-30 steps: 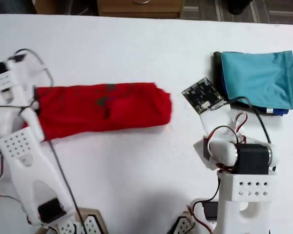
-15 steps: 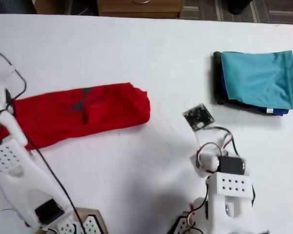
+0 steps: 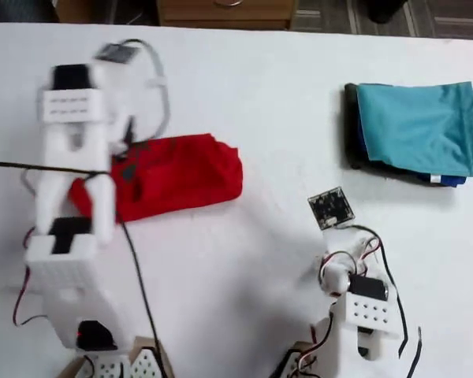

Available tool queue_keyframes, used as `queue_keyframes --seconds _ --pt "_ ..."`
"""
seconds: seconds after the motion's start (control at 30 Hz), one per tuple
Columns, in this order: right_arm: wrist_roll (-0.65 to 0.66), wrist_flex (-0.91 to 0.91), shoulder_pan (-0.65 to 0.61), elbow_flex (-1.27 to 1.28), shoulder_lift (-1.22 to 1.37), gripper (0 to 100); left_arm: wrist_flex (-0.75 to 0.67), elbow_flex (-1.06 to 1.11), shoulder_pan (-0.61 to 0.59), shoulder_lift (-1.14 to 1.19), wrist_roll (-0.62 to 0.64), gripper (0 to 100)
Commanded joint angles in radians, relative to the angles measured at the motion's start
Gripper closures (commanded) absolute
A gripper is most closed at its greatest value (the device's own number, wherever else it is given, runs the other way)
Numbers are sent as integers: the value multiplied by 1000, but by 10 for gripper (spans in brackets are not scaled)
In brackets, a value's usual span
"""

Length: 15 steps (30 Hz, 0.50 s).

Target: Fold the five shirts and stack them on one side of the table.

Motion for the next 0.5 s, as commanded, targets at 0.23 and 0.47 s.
queue_keyframes --seconds 0.23,0.47 --pt "2 -16 5 -3 -28 822 -161 -81 299 -63 17 976" --pt "2 -16 5 -3 -27 822 -235 -81 377 -61 17 976"
